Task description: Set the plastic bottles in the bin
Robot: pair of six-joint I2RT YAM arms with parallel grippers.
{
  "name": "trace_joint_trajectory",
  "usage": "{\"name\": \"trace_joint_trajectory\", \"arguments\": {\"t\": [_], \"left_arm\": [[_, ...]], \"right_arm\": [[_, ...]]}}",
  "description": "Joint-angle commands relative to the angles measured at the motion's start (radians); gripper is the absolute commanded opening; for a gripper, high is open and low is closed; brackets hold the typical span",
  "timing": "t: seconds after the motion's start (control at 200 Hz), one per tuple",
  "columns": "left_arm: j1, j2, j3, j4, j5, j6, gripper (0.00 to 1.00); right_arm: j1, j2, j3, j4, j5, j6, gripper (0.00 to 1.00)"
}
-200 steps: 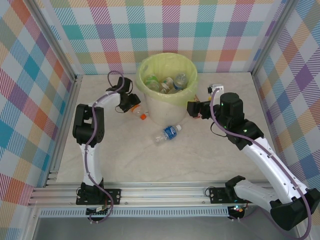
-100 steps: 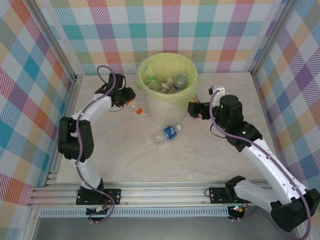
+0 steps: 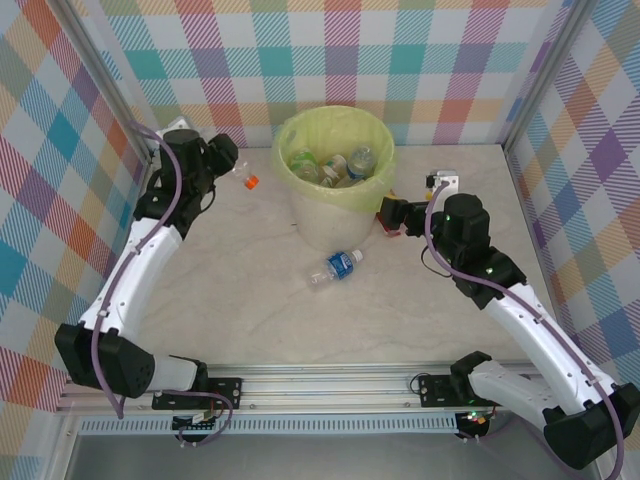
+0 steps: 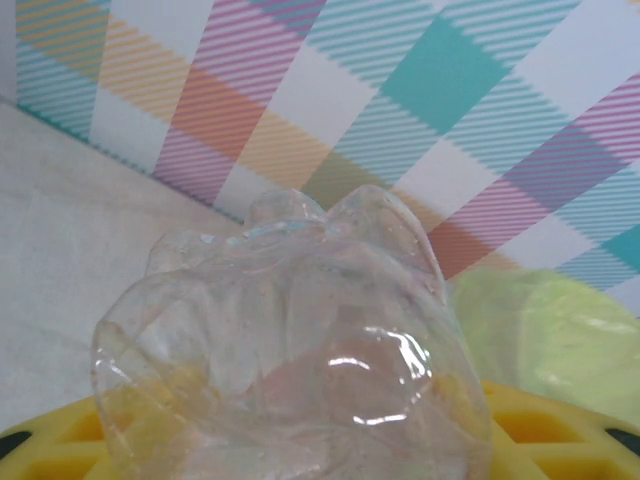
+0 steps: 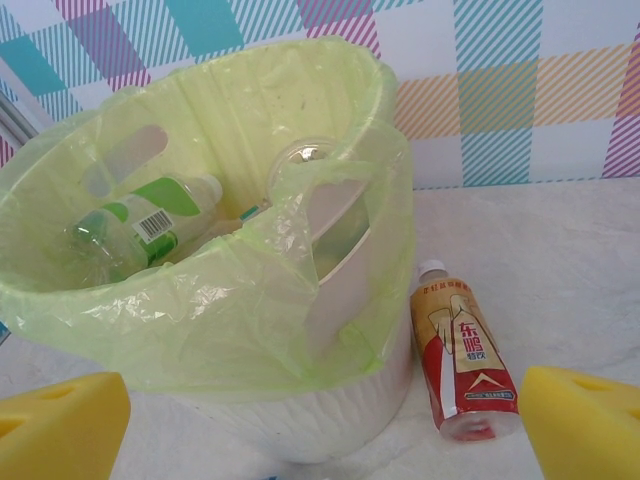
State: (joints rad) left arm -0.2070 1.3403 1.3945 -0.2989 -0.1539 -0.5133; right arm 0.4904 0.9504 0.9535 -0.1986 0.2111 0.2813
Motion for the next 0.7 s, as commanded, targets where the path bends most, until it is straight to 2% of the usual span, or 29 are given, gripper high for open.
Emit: {"name": "trace_joint_trajectory", "arguments": {"t": [0.0,0.255,0.405,0.475,0.59,0.695], "left_arm": [[-0.002,-0.028,0.070,0.040,0.055,0.028,0.49],[-0.041,0.002,0.163,0.125,0.305,0.002,0.48],[-0.093,0.037,0.168,0.232,0.336,0.009,0.47],[-0.111,0.072,0.192,0.260,0.386,0.007,0.47],[-0.145,0.150,0.260,0.258,0.453,0.031,0.48],[-0.171,0.221,0.325,0.230,0.461,0.053,0.48]], "right_arm": [[-0.002,-0.013,-0.012,0.055,0.020,0.019,1.00],[-0.002,-0.015,-0.021,0.066,0.022,0.025,1.00],[-0.001,-0.024,-0.028,0.069,0.021,0.026,1.00],[-0.003,-0.031,-0.033,0.068,0.025,0.024,1.00],[-0.002,-0.040,-0.042,0.070,0.035,0.021,1.00],[-0.003,-0.041,-0.044,0.075,0.034,0.023,1.00]]}}
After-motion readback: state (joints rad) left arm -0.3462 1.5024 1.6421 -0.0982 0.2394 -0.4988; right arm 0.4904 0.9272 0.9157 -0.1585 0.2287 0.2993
